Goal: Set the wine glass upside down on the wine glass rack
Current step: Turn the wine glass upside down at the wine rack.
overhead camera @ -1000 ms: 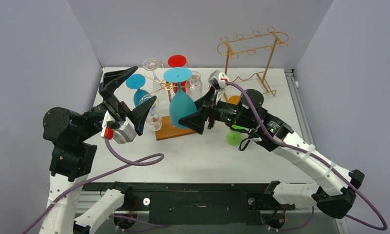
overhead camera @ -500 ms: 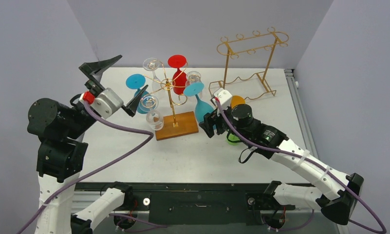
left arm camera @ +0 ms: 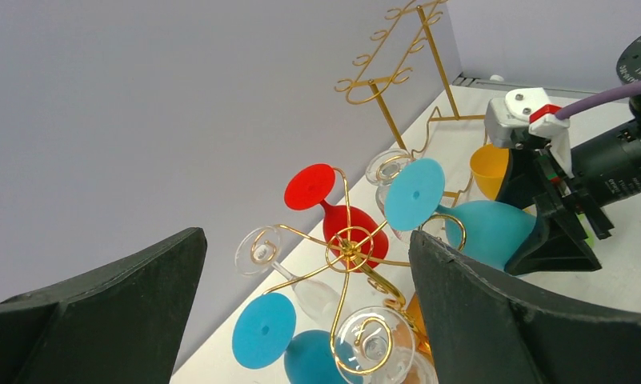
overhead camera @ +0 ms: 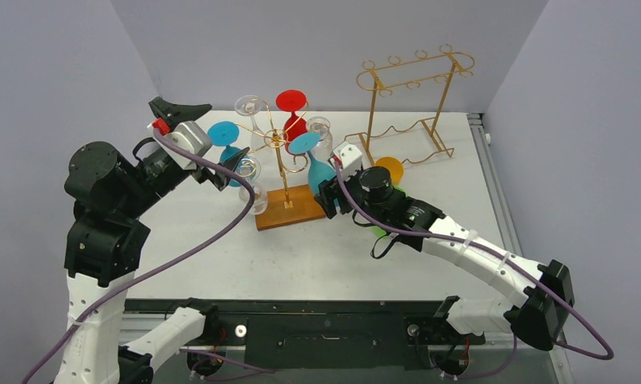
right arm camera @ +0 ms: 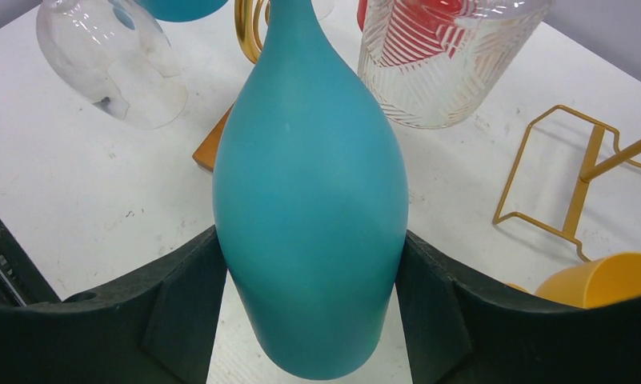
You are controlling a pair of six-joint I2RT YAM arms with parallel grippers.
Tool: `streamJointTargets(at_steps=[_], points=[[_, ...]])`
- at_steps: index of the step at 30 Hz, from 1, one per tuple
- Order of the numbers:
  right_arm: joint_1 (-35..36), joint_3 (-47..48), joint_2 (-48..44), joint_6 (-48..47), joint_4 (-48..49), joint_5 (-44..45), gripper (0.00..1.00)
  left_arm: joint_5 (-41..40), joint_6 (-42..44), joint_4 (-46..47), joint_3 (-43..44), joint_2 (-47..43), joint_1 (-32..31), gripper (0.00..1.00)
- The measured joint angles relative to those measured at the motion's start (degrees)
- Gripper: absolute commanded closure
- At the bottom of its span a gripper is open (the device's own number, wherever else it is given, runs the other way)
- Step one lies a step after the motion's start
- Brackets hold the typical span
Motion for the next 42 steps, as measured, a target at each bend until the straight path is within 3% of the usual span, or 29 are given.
streamJointTargets(at_steps=[16,42], points=[[5.62,-1.29,4.98,-3.1,8.24,1.27,0.58,-3.61,-1.51,-6.08,0.87,3.39,0.0,0.04],[6.27,-19.34,0.26,-3.61,34.86,4.22,0.61,-7.69,-2.89,-9.6,3.21,8.74,0.0,0.04]])
